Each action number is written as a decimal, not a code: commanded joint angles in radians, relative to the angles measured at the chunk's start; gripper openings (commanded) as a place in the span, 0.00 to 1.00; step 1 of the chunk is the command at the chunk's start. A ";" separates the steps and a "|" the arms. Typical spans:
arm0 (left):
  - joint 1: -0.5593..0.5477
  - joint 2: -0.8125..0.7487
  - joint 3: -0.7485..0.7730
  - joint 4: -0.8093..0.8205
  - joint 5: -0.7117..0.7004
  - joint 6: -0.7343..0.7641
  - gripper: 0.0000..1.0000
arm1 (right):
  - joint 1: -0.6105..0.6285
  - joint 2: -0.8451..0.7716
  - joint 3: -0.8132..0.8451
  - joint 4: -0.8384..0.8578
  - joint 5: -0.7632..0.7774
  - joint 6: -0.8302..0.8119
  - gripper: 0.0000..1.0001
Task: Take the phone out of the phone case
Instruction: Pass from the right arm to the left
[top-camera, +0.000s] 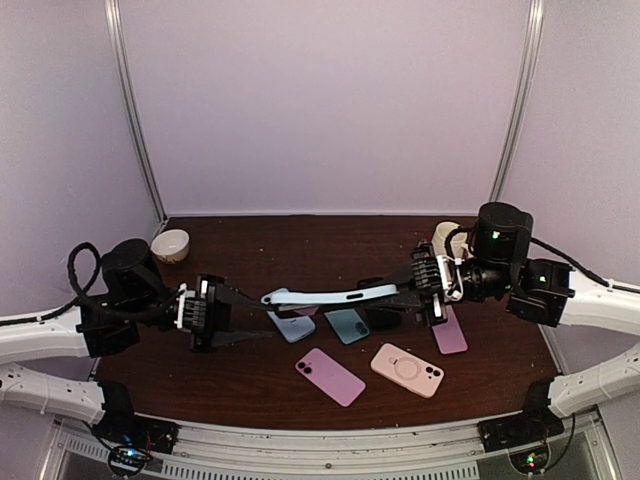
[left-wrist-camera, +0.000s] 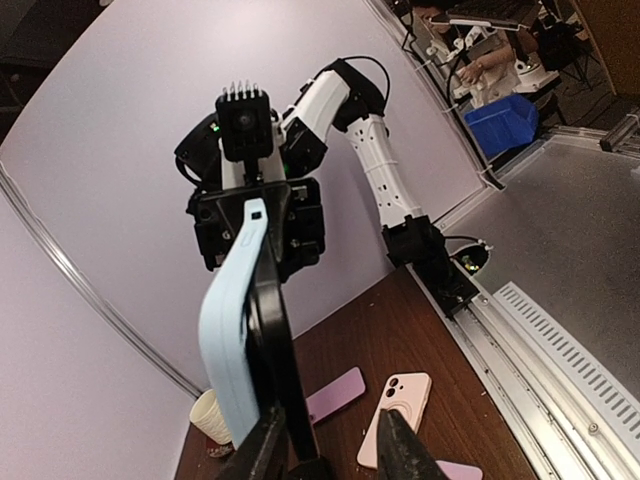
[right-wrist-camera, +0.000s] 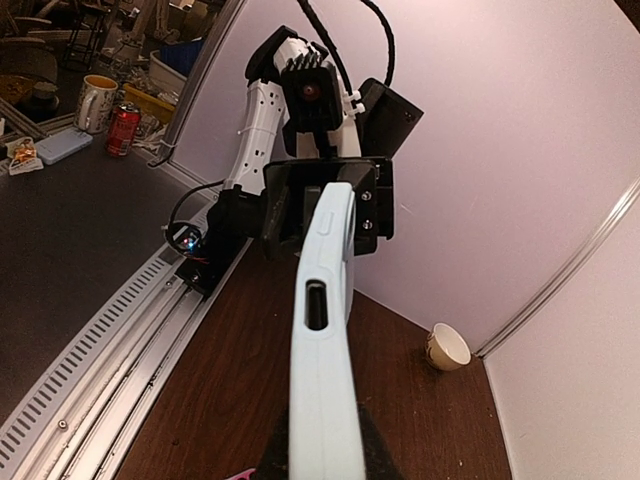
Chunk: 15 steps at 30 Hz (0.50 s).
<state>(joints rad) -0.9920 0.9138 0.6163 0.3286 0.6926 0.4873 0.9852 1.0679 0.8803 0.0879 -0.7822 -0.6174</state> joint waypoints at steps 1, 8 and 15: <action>0.005 0.032 0.029 0.018 -0.125 -0.025 0.33 | 0.012 0.003 0.045 0.085 -0.045 0.023 0.00; 0.007 0.047 0.030 0.035 -0.189 -0.035 0.34 | 0.023 0.017 0.043 0.113 -0.043 0.030 0.00; 0.007 0.036 0.012 0.078 -0.193 -0.049 0.33 | 0.038 0.047 0.042 0.170 -0.017 0.041 0.00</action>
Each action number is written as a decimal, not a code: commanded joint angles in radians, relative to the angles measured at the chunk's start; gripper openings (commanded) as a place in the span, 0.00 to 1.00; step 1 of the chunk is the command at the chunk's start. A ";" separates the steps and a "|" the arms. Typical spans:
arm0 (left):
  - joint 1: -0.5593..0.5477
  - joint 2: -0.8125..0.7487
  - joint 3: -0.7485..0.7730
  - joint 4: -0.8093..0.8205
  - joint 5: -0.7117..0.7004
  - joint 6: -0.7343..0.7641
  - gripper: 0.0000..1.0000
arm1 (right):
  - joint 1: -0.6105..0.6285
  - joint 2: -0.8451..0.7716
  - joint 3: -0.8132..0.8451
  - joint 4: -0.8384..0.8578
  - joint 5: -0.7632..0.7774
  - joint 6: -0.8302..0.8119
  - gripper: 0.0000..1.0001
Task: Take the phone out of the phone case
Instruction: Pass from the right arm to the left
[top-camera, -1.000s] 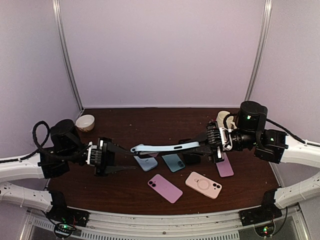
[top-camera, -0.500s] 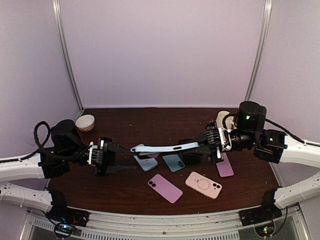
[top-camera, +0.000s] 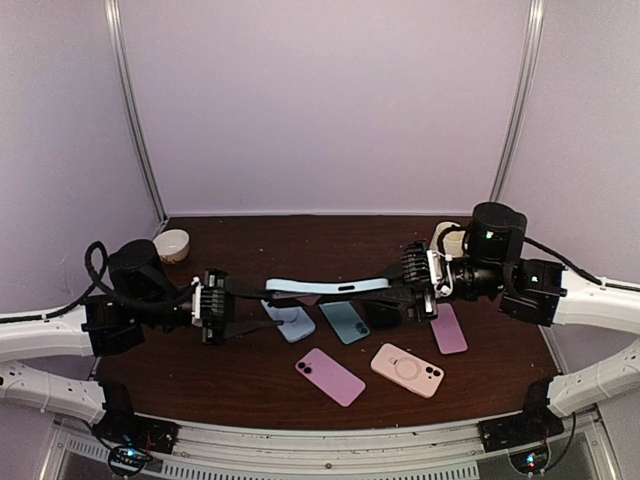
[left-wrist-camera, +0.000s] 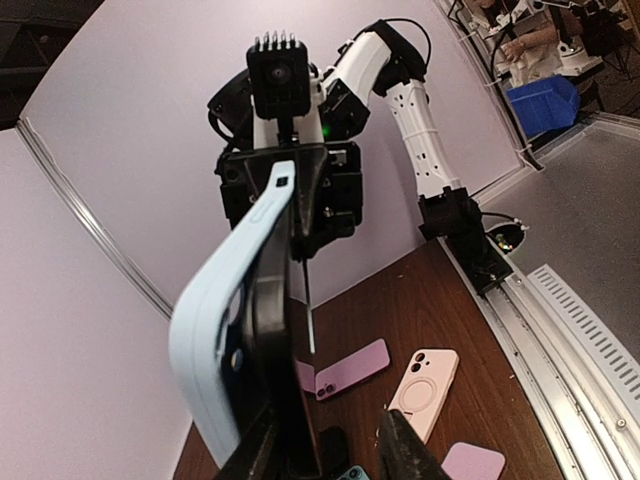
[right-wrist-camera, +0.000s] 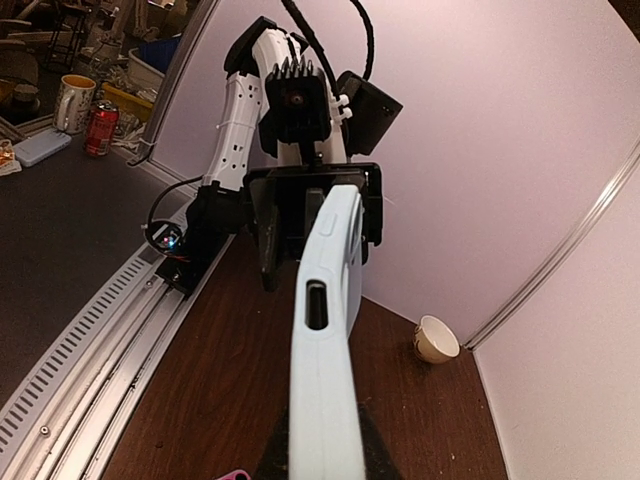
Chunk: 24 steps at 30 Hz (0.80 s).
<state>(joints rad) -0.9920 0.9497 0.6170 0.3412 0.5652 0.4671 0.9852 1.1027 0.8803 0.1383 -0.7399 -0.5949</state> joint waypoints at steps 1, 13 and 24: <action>0.007 -0.001 0.010 0.065 -0.066 -0.029 0.33 | 0.039 0.017 0.042 0.130 -0.052 0.021 0.00; 0.007 -0.014 0.003 0.086 -0.067 -0.030 0.22 | 0.075 0.102 0.078 0.187 -0.027 0.038 0.00; 0.007 -0.019 0.007 0.064 -0.073 -0.004 0.00 | 0.108 0.142 0.088 0.207 -0.003 0.063 0.00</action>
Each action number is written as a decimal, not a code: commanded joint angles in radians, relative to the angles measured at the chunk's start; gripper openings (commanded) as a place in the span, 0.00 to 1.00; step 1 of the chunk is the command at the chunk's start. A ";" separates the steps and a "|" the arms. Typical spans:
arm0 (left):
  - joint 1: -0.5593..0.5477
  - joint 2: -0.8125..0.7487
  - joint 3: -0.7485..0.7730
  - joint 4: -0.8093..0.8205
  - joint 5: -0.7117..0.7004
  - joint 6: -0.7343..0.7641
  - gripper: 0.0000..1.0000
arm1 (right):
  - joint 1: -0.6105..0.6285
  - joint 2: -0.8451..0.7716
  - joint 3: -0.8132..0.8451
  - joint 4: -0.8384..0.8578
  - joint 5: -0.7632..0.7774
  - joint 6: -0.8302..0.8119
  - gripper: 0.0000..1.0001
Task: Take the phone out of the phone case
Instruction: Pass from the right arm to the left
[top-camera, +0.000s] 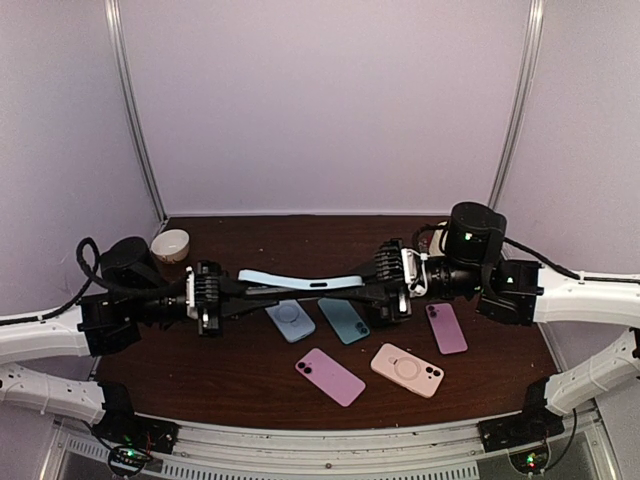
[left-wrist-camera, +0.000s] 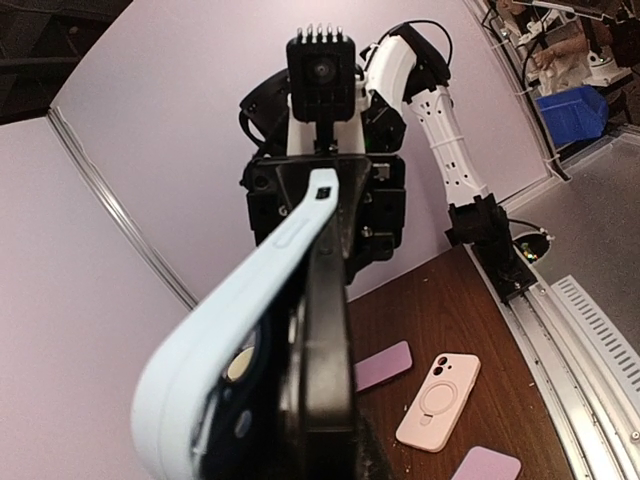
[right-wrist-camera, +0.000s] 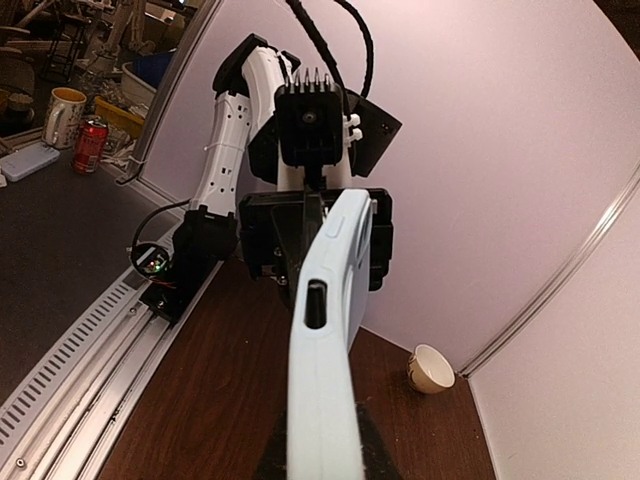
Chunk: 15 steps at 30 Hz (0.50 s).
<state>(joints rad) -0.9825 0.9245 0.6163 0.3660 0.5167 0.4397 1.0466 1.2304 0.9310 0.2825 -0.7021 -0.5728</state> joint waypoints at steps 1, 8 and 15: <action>-0.002 0.005 0.007 0.040 -0.028 0.025 0.00 | 0.047 0.010 0.036 0.054 -0.037 0.043 0.02; -0.002 -0.008 0.004 0.001 -0.048 0.090 0.00 | 0.048 -0.070 0.017 -0.138 0.004 0.034 0.77; -0.002 -0.003 0.017 -0.098 -0.064 0.223 0.00 | 0.041 -0.137 0.078 -0.419 0.050 0.101 1.00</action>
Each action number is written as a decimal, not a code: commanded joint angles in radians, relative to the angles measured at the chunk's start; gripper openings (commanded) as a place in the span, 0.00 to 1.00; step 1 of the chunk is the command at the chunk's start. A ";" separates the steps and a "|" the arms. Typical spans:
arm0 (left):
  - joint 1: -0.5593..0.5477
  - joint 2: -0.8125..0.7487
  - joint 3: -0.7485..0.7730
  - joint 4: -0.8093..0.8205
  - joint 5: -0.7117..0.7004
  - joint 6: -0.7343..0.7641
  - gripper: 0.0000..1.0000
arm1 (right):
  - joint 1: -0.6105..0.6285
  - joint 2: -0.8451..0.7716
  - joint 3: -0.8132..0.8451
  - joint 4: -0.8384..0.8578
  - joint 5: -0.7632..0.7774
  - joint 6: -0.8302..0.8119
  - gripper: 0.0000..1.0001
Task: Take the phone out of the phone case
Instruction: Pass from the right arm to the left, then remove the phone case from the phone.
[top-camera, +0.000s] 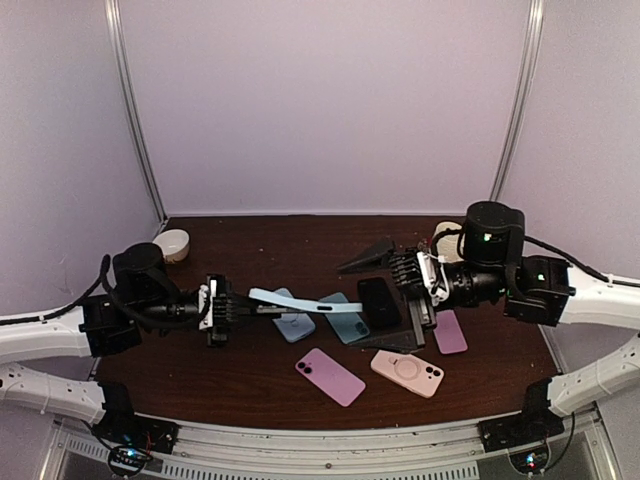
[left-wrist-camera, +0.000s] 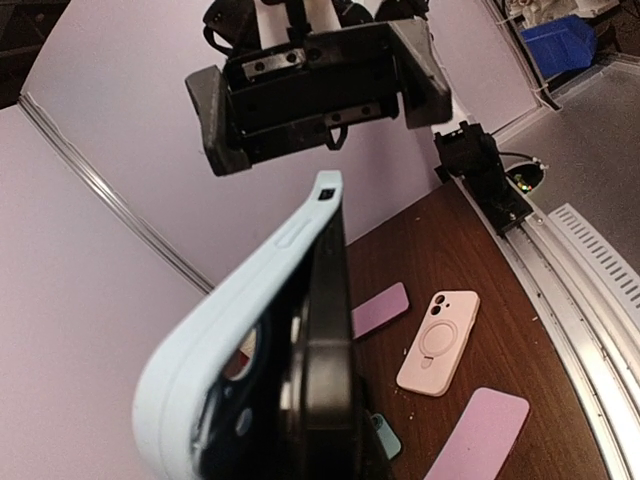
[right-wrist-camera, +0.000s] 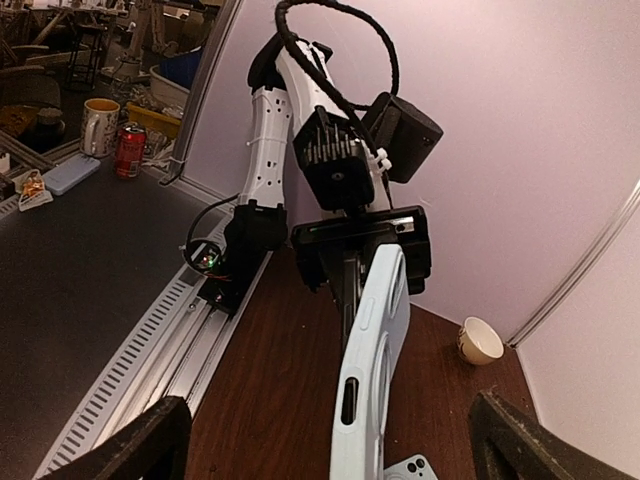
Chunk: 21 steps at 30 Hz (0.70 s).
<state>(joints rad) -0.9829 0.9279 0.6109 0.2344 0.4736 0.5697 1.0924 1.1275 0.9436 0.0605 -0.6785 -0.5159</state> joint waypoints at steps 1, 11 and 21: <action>-0.002 -0.004 0.024 0.026 -0.025 0.112 0.00 | -0.005 -0.037 0.079 -0.232 0.023 0.044 1.00; -0.001 0.007 0.041 -0.104 -0.028 0.463 0.00 | -0.005 0.074 0.306 -0.566 0.054 0.160 1.00; -0.002 0.027 0.064 -0.171 -0.123 0.758 0.00 | -0.005 0.274 0.475 -0.753 0.056 0.131 1.00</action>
<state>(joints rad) -0.9829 0.9489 0.6186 -0.0078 0.3950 1.1721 1.0924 1.3567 1.3693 -0.6006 -0.6331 -0.3855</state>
